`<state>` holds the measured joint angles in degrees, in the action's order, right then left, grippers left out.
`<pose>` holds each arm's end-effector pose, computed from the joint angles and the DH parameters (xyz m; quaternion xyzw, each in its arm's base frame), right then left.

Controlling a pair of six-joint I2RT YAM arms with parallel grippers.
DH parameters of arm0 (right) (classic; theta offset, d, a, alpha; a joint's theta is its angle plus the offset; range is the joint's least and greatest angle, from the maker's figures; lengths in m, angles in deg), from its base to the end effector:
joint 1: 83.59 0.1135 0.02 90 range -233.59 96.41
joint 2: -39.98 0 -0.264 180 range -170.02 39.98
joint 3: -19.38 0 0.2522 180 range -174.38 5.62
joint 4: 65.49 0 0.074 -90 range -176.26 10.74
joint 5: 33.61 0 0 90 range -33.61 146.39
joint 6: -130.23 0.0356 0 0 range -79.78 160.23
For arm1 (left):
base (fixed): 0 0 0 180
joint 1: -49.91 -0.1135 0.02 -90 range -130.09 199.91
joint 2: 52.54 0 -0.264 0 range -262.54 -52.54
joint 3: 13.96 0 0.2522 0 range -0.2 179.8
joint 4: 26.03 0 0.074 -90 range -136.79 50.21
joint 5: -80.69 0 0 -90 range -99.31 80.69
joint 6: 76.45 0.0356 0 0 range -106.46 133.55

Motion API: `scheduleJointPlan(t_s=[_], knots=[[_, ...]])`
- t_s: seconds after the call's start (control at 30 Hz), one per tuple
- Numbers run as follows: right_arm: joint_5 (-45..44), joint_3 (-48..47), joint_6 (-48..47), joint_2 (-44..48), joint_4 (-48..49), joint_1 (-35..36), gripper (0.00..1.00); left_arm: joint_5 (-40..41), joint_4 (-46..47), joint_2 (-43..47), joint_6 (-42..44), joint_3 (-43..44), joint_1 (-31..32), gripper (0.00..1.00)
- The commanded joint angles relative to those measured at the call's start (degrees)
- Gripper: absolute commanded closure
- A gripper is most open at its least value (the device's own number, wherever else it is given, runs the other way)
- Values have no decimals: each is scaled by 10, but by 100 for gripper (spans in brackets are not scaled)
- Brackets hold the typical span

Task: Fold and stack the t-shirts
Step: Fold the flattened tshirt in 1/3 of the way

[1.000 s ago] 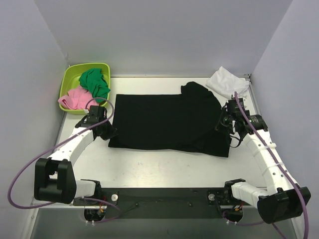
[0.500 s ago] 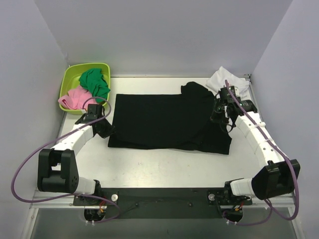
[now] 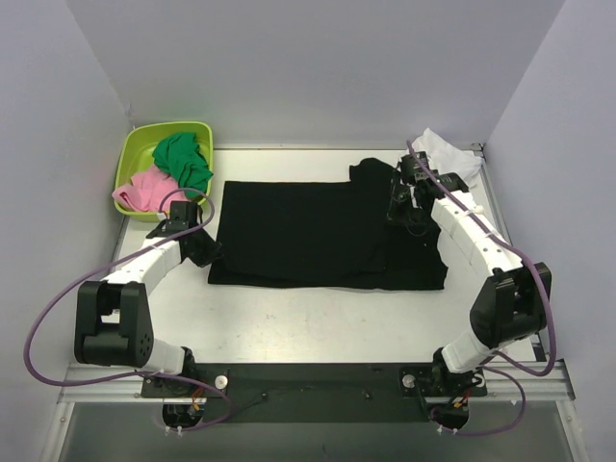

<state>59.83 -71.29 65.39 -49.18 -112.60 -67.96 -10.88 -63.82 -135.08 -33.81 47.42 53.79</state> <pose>0.3316 0.0950 0.3059 0.0656 0.9232 0.1577 0.3443 0.2767 -0.0197 0.1903 -0.3534 0.8963 -0.1276 0.2356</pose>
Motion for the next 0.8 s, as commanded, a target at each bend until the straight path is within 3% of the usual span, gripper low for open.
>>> scheduleJointPlan(t_s=[0.0,0.3,0.77], knots=[[1,-40,-10,-18,4,6,100,0,25,-7,-6,18,-5,100],[6,-104,-13,-60,3,17,100,-3,29,-6,-10,21,-6,100],[-4,-121,-11,-143,6,25,100,6,24,-46,-11,50,-13,100]])
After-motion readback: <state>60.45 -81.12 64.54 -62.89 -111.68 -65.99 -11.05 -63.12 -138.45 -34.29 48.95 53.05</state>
